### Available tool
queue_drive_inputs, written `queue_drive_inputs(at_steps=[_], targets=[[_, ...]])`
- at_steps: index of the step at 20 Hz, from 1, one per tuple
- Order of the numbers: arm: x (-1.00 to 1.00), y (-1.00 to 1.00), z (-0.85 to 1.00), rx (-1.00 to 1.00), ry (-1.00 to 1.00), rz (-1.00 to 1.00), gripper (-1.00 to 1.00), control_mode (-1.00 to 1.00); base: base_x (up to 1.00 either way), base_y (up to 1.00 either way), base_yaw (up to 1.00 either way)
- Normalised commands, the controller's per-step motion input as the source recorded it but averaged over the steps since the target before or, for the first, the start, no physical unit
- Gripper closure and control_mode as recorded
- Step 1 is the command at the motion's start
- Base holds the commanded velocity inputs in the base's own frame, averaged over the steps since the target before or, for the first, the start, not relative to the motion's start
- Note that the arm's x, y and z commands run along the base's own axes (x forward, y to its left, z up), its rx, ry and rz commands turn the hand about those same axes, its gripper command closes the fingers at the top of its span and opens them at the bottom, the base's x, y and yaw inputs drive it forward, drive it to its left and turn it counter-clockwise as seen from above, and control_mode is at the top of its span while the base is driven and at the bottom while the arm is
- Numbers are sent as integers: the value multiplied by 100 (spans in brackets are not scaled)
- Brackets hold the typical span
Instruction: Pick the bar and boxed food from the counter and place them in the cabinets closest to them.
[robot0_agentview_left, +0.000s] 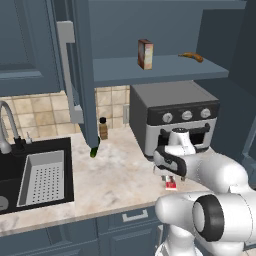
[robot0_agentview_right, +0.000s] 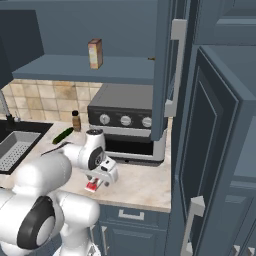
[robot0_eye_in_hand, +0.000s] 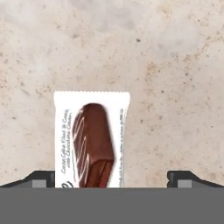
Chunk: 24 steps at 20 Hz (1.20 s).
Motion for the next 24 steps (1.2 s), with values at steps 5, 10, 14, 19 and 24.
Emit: queue_drive_inputs(at_steps=[5, 10, 14, 19, 24], targets=[[-15, 12, -68, -1, -6, 0, -100, -100, 0, 0, 0], [-9, 35, -60, -1, -7, -1, -100, -100, 0, 0, 0], [-17, 21, -54, -4, -1, 0, 100, -100, 0, 0, 0], [-5, 0, -10, 0, 0, 0, 100, -100, 0, 0, 0], [-1, 0, 0, 0, 1, 0, 100, -100, 0, 0, 0]])
